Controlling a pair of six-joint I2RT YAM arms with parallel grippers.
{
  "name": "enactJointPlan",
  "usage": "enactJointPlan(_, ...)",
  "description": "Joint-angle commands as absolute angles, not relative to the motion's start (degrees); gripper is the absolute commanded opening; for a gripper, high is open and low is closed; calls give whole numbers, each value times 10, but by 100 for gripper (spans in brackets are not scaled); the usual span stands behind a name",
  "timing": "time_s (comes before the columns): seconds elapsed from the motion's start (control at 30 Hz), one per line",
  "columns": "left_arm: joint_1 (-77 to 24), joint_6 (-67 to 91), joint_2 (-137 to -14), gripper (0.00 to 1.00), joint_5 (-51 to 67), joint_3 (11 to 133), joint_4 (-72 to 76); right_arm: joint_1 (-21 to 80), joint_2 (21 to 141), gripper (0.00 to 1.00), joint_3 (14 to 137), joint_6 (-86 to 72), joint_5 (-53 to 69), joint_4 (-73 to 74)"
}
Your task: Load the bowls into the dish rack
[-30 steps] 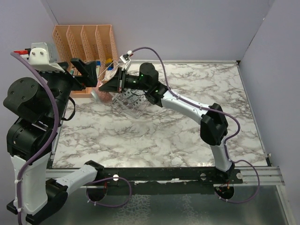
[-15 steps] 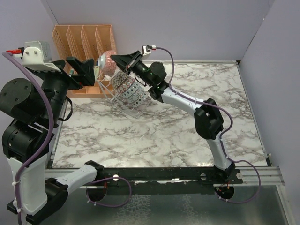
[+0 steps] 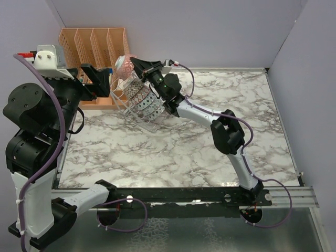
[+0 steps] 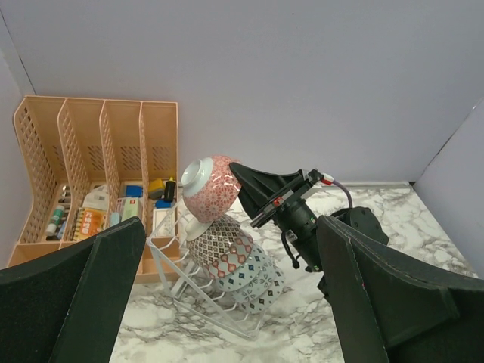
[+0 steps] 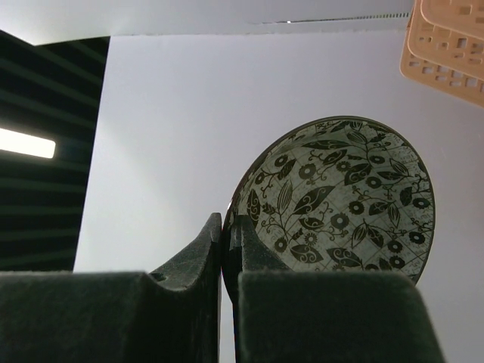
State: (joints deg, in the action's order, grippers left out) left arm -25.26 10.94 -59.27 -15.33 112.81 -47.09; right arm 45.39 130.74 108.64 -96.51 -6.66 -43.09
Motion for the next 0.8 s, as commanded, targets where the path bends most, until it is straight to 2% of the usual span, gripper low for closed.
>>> enactJointPlan(0.0, -254, 100, -593, 99, -136, 1141, -478, 464, 1309, 1, 1075, -1021, -106, -480)
enactJointPlan(0.77, -254, 80, -588, 99, -144, 1135, -484, 487, 1320, 1, 1030, -1061, -135, -445)
